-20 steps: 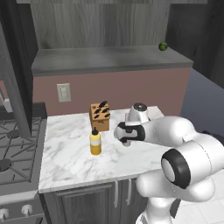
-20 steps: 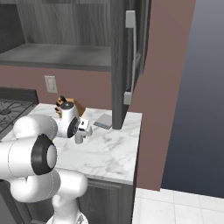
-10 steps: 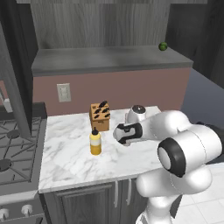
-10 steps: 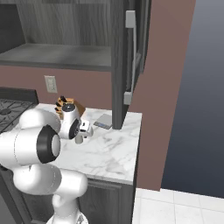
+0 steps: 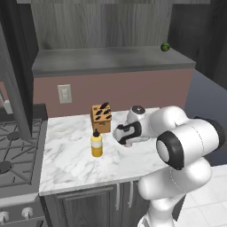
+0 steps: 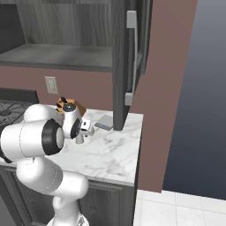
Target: Pick the shaker and mustard from the counter and place them in the cabinet.
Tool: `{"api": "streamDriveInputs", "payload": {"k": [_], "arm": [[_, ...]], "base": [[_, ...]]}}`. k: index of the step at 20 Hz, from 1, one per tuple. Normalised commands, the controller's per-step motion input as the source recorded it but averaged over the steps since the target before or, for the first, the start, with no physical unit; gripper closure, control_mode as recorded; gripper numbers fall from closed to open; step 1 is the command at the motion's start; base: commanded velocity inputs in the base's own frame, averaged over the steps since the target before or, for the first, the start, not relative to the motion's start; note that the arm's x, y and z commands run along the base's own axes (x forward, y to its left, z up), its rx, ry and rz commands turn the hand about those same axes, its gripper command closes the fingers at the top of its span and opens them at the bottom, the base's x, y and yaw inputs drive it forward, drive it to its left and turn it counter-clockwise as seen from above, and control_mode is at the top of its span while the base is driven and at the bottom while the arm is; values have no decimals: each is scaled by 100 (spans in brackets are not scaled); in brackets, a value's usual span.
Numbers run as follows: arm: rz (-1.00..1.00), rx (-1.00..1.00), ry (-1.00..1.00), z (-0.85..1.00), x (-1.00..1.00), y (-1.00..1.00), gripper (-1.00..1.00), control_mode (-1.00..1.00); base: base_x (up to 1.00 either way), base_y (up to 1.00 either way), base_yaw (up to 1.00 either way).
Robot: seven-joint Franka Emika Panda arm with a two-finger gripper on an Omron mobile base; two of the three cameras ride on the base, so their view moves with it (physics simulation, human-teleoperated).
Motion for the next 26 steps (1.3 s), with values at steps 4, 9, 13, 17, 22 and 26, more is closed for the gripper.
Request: {"api": "streamDriveInputs", "payload": {"k": [4, 9, 13, 17, 22, 26], "arm": [[-1, 0, -1, -6, 2, 5, 100, -100], [-14, 4, -11, 32, -4, 9, 100, -100], [-13, 11, -23, 81, -22, 3, 100, -100], [-9, 9, -19, 96, -27, 0, 100, -100], [-7, 3, -13, 100, -25, 0, 100, -100], [-9, 0, -12, 100, -21, 0, 100, -100]], "base": [[0, 0, 0], [0, 0, 0], [0, 0, 0], [0, 0, 0], [0, 0, 0], [0, 0, 0]]}}
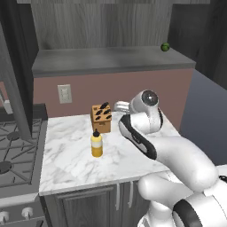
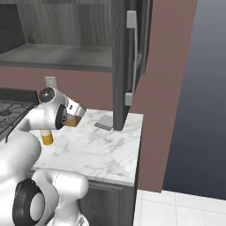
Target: Pick the shaker and mustard from the counter and place them in the cabinet.
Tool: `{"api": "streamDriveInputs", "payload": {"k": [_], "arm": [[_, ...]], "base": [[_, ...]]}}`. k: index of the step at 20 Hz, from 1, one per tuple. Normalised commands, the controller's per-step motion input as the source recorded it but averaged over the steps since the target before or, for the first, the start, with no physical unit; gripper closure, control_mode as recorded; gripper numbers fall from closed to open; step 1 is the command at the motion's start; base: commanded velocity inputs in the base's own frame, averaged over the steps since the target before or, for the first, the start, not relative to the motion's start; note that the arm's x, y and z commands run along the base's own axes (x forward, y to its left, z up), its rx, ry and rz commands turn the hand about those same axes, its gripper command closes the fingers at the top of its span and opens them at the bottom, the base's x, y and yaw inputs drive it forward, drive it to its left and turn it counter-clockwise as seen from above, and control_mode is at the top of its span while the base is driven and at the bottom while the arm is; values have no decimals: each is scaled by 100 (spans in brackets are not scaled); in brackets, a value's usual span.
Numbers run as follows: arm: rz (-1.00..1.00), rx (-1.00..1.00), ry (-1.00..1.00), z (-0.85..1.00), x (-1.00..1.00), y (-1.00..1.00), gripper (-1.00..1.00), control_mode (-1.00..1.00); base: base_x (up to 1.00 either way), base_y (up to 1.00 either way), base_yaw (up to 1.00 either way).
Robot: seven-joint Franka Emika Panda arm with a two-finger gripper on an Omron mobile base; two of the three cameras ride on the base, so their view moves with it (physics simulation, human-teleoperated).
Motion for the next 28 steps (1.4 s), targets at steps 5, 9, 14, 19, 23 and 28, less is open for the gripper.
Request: {"api": "streamDriveInputs", "payload": {"k": [5, 9, 14, 19, 23, 28], "arm": [[-8, -3, -7, 100, -14, 0, 100, -100], [-6, -4, -3, 100, -9, 0, 100, -100], [-4, -4, -4, 100, -8, 0, 100, -100], [0, -5, -2, 90, -7, 0, 100, -100], [5, -4, 0, 51, -8, -2, 100, -100], [8, 0, 0, 56, -8, -4, 100, -100]], "base": [[0, 0, 0], [0, 0, 0], [0, 0, 0], [0, 0, 0], [0, 0, 0], [0, 0, 0]]}}
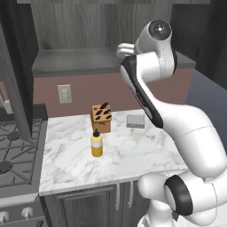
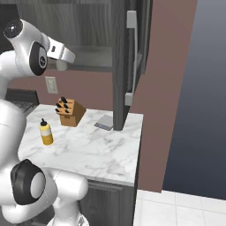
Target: Pick the shaker and mustard from the counter and place them in the cabinet.
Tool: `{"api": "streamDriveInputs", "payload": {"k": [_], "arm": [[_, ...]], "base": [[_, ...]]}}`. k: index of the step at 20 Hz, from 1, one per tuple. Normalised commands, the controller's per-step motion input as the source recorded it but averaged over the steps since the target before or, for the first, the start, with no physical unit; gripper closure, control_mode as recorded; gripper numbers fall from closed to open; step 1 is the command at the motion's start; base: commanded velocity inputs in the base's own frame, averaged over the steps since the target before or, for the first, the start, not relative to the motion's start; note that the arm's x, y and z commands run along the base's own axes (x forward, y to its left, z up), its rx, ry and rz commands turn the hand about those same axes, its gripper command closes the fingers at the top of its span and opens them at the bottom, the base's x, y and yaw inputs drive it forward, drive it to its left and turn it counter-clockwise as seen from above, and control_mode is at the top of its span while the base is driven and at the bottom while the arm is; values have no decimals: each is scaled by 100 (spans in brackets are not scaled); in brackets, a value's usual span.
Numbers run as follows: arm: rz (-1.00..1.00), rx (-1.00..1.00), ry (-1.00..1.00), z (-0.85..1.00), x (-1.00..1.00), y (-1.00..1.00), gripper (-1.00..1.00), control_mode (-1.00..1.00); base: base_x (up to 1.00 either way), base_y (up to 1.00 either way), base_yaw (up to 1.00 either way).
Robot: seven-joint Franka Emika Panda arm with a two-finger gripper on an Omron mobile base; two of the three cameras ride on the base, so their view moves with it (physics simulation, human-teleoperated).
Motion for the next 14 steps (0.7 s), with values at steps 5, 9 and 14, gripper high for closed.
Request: {"api": "streamDriveInputs", "payload": {"k": [5, 9, 14], "arm": [[4, 0, -1, 51, 1, 0, 100, -100], [0, -1, -5, 20, 1, 3, 100, -100], [0, -1, -1, 0, 0, 0, 100, -100]], "base": [[0, 0, 0], [0, 0, 0], [0, 0, 0]]}}
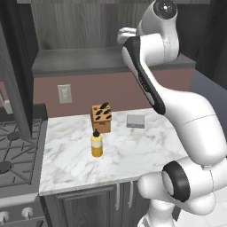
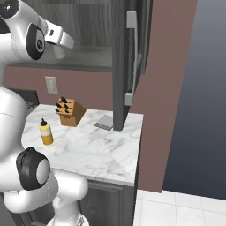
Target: Pick the shaker and mustard from the counter and place them in the cabinet.
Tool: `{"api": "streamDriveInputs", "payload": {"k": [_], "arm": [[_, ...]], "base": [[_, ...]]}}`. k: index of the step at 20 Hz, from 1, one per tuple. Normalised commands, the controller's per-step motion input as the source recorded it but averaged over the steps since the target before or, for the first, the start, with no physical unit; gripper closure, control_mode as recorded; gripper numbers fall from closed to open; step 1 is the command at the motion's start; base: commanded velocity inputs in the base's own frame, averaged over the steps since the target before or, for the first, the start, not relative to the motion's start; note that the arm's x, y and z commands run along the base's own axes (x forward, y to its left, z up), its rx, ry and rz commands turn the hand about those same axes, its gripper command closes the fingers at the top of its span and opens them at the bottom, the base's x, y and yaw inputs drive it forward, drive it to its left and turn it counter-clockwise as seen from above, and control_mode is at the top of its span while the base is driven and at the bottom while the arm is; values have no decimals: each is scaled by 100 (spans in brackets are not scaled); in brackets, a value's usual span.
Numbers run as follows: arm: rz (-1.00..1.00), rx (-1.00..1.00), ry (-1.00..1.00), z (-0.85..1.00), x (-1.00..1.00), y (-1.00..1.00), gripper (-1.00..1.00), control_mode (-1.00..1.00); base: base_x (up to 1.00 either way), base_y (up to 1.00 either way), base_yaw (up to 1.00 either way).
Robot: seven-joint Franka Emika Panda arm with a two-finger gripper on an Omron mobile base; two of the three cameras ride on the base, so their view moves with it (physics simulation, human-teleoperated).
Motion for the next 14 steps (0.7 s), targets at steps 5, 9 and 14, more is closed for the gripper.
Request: {"api": "streamDriveInputs", "payload": {"k": [5, 9, 14], "arm": [[0, -7, 4, -5, 4, 1, 100, -100], [0, -7, 4, -2, 17, 2, 100, -100], [0, -1, 4, 0, 43, 1, 100, -100]], "base": [[0, 0, 0], [0, 0, 0], [0, 0, 0]]}}
